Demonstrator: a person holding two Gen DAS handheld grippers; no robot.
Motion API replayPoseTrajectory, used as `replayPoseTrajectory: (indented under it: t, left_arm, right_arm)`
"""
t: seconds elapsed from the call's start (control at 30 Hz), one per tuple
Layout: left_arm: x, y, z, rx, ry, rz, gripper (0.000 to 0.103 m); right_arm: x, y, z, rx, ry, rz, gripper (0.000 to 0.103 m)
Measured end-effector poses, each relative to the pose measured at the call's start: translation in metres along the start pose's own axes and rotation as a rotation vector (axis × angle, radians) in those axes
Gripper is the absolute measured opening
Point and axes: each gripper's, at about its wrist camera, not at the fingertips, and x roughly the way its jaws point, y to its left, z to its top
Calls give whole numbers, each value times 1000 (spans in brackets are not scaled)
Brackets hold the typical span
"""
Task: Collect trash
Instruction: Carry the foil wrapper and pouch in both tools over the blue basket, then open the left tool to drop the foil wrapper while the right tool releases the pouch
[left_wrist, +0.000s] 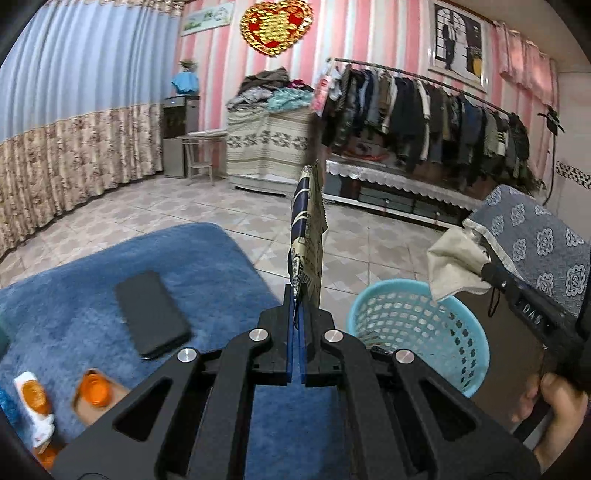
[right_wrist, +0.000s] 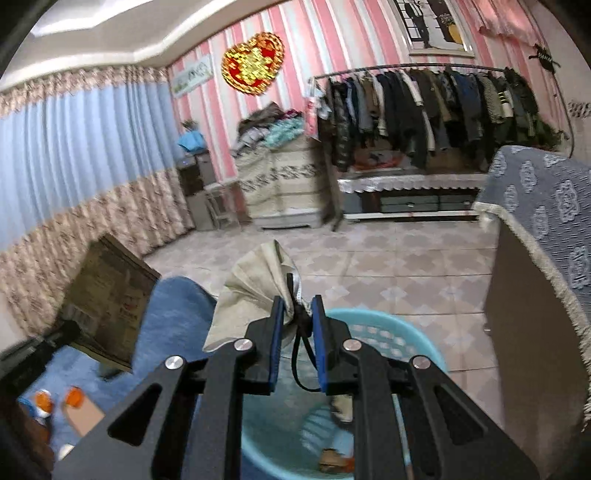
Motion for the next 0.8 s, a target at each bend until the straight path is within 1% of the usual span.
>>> replayPoseTrajectory:
  t: [0.1,0.17,0.27,0.43,0.57,0.73,0.8]
  left_arm:
    - [20,-16,-3,9,31,-36,0]
    - [35,-33,-6,29,47,-68,0]
    - [54,-56,-10,63,59,-104,0]
    - [83,-79,-22,74,125,-166,0]
    - [97,-95,-33,119,144,-165,0]
    - [118,-100,-38,118,175,-156,1]
    - [123,-102,-38,132,184,-151,1]
  right_arm:
    - [3,-27,-1,40,7,-62,16]
    - [3,-44,-2,81,10,-84,16]
    - [9,-56,-7,102,26,-107,16]
    - [25,-65,-9,113,65,-131,16]
    - [32,-73,-11,117,95,-155,16]
    - [40,-72,-17,117,132,-157,16]
    - [43,-70,-18,109,139,-154,16]
